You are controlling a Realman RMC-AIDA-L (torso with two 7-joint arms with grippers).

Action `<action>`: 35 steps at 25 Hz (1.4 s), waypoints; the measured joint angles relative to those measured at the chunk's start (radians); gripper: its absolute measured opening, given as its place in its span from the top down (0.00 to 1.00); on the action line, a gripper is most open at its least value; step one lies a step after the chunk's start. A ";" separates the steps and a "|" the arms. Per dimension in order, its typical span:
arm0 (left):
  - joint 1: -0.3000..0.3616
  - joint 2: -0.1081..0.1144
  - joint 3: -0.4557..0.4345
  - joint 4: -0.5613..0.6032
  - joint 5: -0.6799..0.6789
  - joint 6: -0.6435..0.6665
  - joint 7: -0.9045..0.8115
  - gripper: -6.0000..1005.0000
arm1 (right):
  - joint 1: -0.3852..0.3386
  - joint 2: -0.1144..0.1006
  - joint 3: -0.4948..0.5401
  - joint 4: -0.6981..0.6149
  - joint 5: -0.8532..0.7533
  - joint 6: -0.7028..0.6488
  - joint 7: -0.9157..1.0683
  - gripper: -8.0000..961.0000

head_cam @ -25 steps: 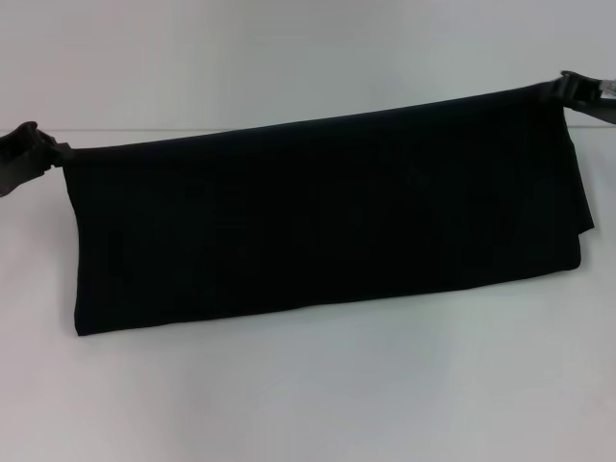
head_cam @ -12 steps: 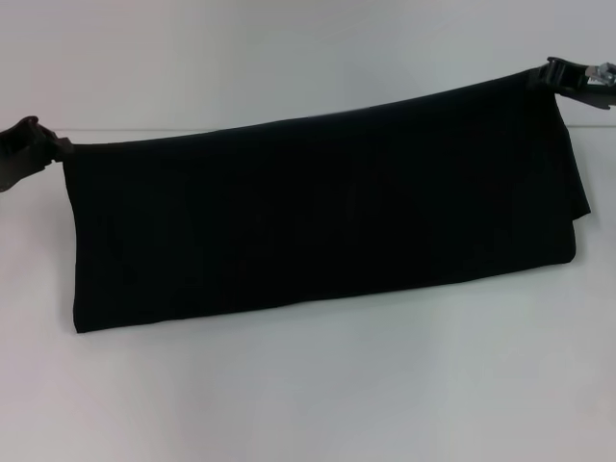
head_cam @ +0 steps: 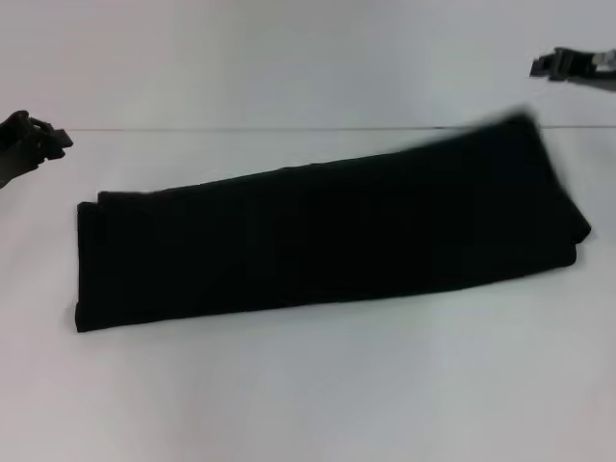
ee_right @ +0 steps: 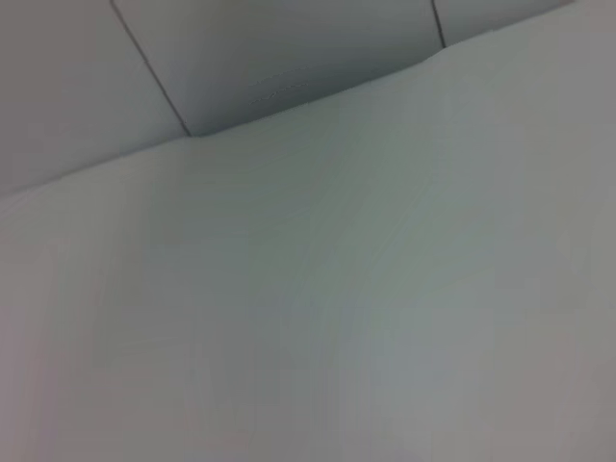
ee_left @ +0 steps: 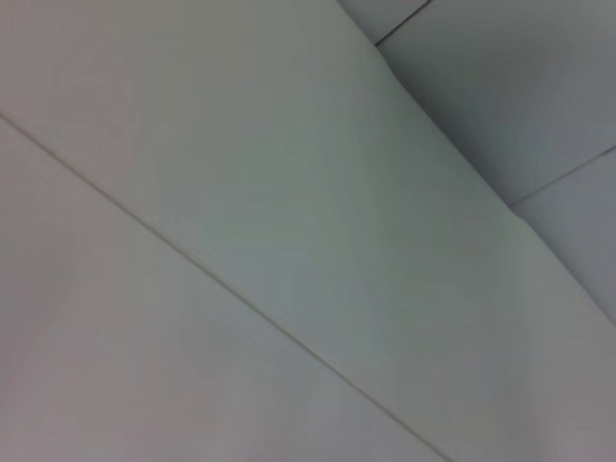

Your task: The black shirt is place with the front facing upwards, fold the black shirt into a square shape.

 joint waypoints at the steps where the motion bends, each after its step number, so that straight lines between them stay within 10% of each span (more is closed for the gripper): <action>1: 0.001 -0.001 0.000 0.000 -0.004 -0.003 -0.005 0.97 | 0.008 -0.014 -0.010 0.006 0.000 0.000 0.004 0.86; 9: 0.031 -0.009 0.000 0.026 -0.095 0.053 0.023 0.78 | -0.065 -0.043 0.074 -0.170 0.018 -0.208 0.042 0.72; 17: 0.139 0.012 -0.009 -0.019 -0.335 0.326 0.204 0.34 | -0.300 -0.024 0.270 -0.206 0.325 -0.562 -0.110 0.23; 23: 0.225 -0.014 -0.058 -0.087 -0.347 0.467 0.173 0.20 | -0.426 -0.022 0.290 -0.120 0.433 -0.675 -0.216 0.01; 35: 0.332 -0.079 -0.059 -0.191 -0.333 0.454 0.091 0.21 | -0.439 -0.021 0.251 -0.107 0.357 -0.717 -0.276 0.01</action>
